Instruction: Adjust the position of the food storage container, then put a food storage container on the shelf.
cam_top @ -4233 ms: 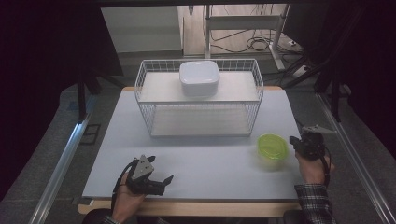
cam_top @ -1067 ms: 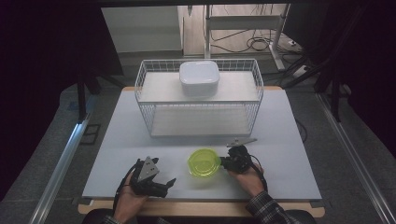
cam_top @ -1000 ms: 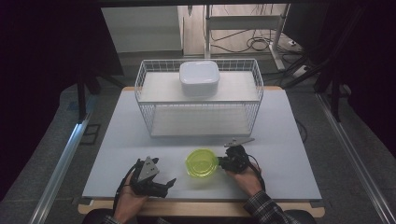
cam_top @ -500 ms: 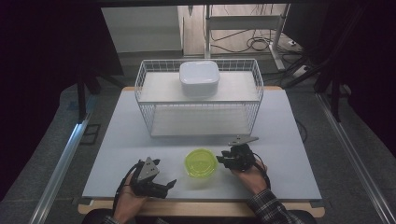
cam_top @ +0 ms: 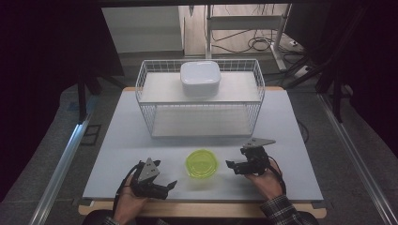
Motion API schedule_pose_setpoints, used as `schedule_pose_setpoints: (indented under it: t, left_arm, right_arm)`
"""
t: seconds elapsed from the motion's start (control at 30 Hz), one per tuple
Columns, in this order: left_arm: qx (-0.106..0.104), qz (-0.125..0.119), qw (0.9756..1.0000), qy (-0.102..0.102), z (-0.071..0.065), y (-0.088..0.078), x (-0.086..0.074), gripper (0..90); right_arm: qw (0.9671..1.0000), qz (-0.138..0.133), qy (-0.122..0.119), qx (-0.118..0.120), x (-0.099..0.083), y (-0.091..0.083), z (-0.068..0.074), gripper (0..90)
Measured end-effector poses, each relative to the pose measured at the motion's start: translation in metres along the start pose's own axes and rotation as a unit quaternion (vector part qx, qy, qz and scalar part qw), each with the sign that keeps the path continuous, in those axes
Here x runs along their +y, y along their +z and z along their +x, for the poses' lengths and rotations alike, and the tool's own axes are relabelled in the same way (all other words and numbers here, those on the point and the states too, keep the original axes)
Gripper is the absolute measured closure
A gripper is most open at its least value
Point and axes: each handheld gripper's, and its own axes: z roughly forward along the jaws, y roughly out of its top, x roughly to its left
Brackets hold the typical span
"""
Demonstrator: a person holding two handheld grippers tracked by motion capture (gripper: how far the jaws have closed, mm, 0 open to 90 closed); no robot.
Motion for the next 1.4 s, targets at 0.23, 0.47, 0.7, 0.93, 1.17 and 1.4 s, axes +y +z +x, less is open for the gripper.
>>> schedule_pose_setpoints:
  t: [0.23, 0.47, 0.7, 0.93, 1.17, 1.4]
  left_arm:
    - [0.001, 0.001, 1.0000, 0.001, 0.000, 0.000, 0.000, 6.3]
    - [0.000, -0.003, 1.0000, -0.001, 0.000, 0.000, 0.000, 6.3]
    - [0.000, -0.003, 1.0000, 0.000, 0.000, 0.000, 0.000, 6.3]
    - [0.002, -0.002, 1.0000, 0.000, 0.000, 0.000, 0.000, 6.3]
    - [0.002, -0.002, 1.0000, 0.000, 0.000, 0.000, 0.001, 6.3]
    - [0.003, -0.003, 1.0000, 0.002, -0.001, 0.000, 0.001, 6.3]
  right_arm:
    - [0.9997, -0.008, 0.021, 0.007, -0.005, -0.005, -0.003, 11.0]
    - [0.9999, -0.013, 0.005, 0.004, -0.005, -0.004, -0.001, 7.1]
    - [0.9998, -0.009, 0.002, 0.015, 0.002, -0.005, 0.004, 3.5]
    - [0.9995, 0.006, 0.006, 0.030, 0.008, -0.004, 0.010, 4.9]
    - [0.9955, -0.003, 0.056, 0.076, 0.020, -0.006, 0.008, 22.3]
    - [0.9879, 0.014, 0.090, 0.126, 0.027, 0.006, 0.006, 38.0]
